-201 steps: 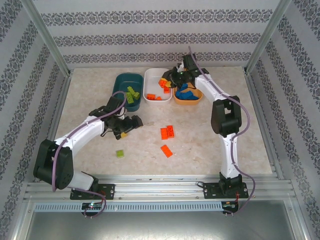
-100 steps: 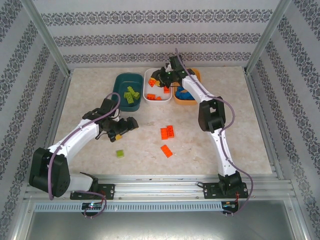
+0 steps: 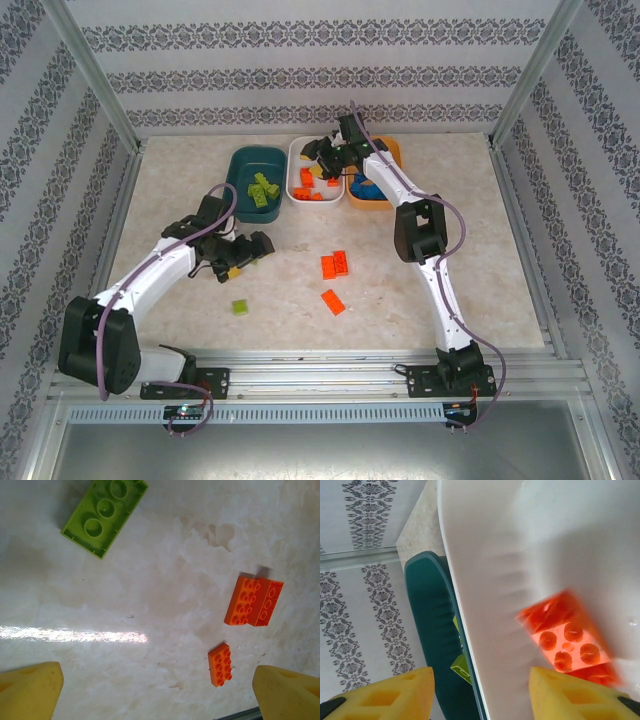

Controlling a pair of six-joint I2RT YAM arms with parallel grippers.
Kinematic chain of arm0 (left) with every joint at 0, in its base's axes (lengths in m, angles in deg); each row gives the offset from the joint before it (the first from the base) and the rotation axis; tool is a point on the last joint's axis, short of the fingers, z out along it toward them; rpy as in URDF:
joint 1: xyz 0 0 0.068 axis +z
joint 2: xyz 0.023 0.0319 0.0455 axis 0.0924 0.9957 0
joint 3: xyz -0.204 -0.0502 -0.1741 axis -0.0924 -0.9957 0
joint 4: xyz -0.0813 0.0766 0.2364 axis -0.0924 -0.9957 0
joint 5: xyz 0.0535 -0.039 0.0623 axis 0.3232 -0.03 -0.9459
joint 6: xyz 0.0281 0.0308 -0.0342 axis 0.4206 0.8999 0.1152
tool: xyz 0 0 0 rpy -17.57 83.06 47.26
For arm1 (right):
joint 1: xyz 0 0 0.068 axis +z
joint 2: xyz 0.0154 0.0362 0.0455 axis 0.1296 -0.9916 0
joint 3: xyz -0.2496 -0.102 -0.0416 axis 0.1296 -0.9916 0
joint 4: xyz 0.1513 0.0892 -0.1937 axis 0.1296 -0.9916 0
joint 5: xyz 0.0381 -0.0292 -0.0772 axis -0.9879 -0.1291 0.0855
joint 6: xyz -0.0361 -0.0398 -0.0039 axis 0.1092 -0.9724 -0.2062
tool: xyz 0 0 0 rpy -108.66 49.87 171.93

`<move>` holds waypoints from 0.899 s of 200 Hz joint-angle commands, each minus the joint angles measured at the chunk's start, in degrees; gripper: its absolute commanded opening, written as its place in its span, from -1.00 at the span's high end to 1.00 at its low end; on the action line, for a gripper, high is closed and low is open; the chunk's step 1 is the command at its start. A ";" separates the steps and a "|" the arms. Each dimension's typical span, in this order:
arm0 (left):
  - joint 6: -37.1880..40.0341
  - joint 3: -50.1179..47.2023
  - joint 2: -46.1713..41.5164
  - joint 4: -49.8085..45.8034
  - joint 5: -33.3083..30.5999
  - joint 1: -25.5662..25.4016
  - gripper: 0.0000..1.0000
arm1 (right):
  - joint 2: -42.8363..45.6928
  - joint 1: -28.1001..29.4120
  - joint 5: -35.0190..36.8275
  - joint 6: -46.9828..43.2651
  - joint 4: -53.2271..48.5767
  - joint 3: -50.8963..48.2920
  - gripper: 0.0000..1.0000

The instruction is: Sort the legos into containers by color

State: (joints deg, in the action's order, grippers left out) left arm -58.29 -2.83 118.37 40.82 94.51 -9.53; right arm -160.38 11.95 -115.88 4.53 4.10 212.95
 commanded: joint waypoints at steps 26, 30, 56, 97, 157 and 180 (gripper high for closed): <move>1.12 3.65 2.87 1.32 1.12 0.76 -0.96 | 7.55 0.26 -0.83 -3.70 -2.62 -2.50 -0.07; 1.02 3.61 3.08 1.63 1.22 0.71 -0.96 | 8.50 0.15 -1.01 -4.37 -3.20 -2.96 -0.07; -0.32 2.60 3.35 4.47 2.06 0.71 -0.97 | 15.78 -0.05 -0.06 -13.30 -10.80 -6.54 -0.07; -4.02 0.41 4.03 10.71 3.53 0.39 -0.96 | 29.57 -0.11 2.76 -29.10 -22.31 -20.77 -0.10; -3.71 5.82 10.87 11.26 0.47 -7.07 -0.97 | 47.15 3.89 11.89 -35.95 -23.53 -54.46 -0.11; -7.20 4.97 11.90 14.83 0.60 -8.28 -0.97 | 47.91 6.47 13.58 -35.08 -21.08 -61.99 -0.11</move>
State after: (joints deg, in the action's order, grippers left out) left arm -61.81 1.49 129.67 51.22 95.78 -16.57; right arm -113.63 15.89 -106.37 -28.56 -17.01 157.08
